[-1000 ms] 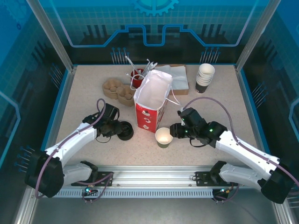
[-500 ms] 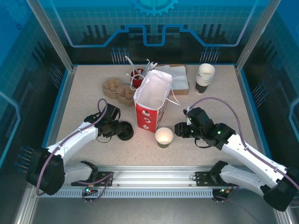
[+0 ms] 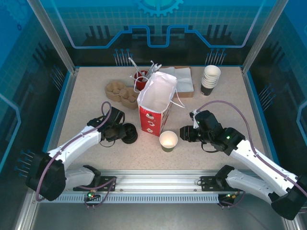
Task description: Pack the takeout coffee
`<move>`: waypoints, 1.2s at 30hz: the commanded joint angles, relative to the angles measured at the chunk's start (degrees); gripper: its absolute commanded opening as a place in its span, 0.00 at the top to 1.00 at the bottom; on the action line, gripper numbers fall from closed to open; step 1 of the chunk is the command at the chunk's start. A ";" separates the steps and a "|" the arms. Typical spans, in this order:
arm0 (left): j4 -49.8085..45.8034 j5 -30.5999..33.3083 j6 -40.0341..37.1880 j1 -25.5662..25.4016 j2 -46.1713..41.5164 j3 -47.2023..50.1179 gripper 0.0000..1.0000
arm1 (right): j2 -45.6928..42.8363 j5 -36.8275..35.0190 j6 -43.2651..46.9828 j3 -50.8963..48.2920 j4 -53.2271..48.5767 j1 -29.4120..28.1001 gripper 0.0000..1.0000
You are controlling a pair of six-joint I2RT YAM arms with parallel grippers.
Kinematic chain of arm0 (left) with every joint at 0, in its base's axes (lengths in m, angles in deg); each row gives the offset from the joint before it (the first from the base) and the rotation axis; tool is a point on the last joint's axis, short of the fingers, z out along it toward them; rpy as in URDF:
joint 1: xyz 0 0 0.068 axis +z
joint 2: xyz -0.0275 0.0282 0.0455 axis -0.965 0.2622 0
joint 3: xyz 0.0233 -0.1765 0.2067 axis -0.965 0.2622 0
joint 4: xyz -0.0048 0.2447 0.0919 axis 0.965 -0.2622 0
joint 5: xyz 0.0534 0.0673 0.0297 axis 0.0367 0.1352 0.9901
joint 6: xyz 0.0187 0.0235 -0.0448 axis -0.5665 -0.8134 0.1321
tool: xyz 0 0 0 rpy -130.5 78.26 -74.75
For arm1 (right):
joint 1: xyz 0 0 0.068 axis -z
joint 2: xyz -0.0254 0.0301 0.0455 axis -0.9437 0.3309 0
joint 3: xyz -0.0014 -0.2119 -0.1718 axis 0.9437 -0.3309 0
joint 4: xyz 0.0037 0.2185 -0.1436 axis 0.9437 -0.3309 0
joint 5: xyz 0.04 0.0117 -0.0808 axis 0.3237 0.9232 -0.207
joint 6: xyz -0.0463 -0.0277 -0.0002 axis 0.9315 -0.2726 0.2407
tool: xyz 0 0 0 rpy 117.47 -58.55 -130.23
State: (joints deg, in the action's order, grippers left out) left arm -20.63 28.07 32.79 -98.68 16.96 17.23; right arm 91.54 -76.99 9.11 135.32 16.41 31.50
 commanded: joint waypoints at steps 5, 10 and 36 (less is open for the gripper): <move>-7.75 3.42 0.14 -2.46 -5.68 -5.94 0.84 | -1.10 4.49 -0.79 3.77 -1.48 0.88 0.63; -16.13 5.74 0.13 -7.18 -7.83 -11.65 0.85 | -1.44 7.00 -1.42 6.61 -2.59 0.88 0.63; -18.55 9.54 6.28 -35.57 7.13 -33.45 0.85 | -0.12 21.61 -0.26 10.58 -4.41 0.85 0.47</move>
State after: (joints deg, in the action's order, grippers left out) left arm -41.83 36.82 38.85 -133.61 21.66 -12.93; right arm 91.72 -57.76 7.88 143.54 13.09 31.76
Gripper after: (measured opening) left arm 0.152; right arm 0.526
